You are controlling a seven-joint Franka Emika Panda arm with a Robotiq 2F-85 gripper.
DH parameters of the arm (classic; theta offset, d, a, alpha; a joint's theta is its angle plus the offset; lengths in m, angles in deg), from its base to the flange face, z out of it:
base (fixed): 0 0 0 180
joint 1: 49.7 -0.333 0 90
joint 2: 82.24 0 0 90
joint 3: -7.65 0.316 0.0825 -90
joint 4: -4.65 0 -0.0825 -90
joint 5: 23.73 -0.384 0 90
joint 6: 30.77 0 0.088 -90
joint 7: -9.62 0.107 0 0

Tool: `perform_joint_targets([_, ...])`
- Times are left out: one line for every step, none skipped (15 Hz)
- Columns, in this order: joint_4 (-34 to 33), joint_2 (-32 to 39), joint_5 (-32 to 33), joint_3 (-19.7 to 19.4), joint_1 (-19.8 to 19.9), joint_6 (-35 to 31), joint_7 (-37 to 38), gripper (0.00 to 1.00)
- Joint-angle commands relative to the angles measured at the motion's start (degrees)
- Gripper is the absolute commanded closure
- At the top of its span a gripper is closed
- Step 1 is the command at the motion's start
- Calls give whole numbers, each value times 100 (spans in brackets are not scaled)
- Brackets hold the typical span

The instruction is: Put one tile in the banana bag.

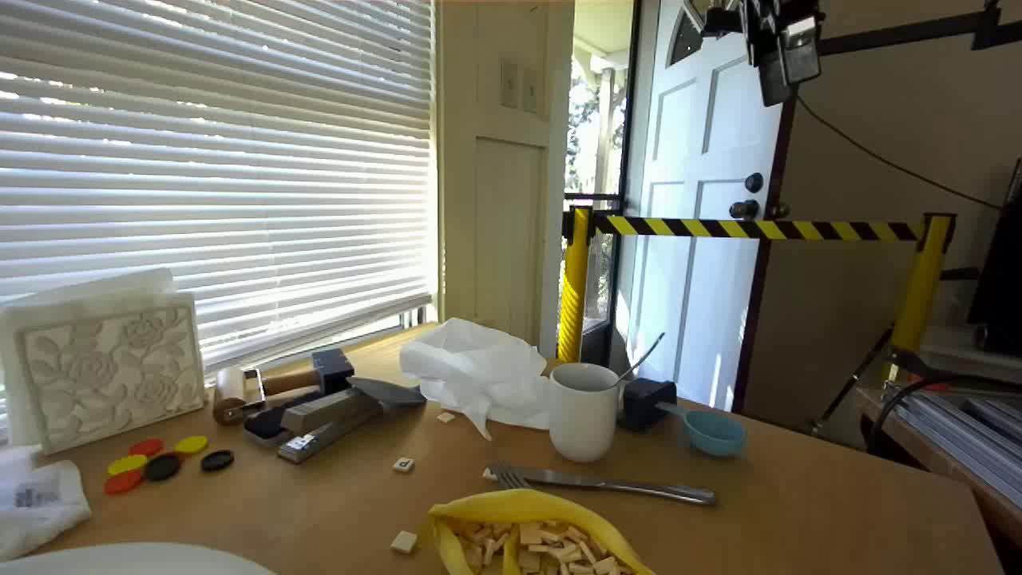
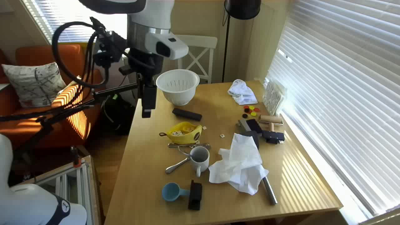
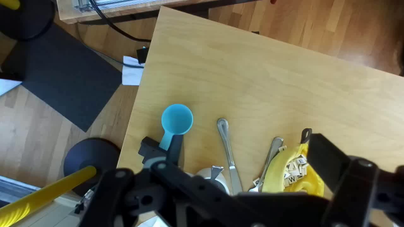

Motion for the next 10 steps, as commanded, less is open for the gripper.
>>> perform_joint_targets([-10,3,-4,14,18,10,-6,0])
perform_joint_targets([-10,3,-4,14,18,10,-6,0])
perform_joint_targets([-10,3,-4,14,18,10,-6,0])
perform_joint_targets([-10,3,-4,14,18,10,-6,0])
perform_joint_targets([-10,3,-4,14,18,10,-6,0])
perform_joint_targets([-10,3,-4,14,18,10,-6,0])
perform_joint_targets([-10,3,-4,14,18,10,-6,0])
perform_joint_targets([64,30,-150,50,-24,-241,77,0])
perform_joint_targets([156,35,-248,119,-46,-624,310,0])
perform_joint_targets([241,40,-329,191,-65,-936,525,0])
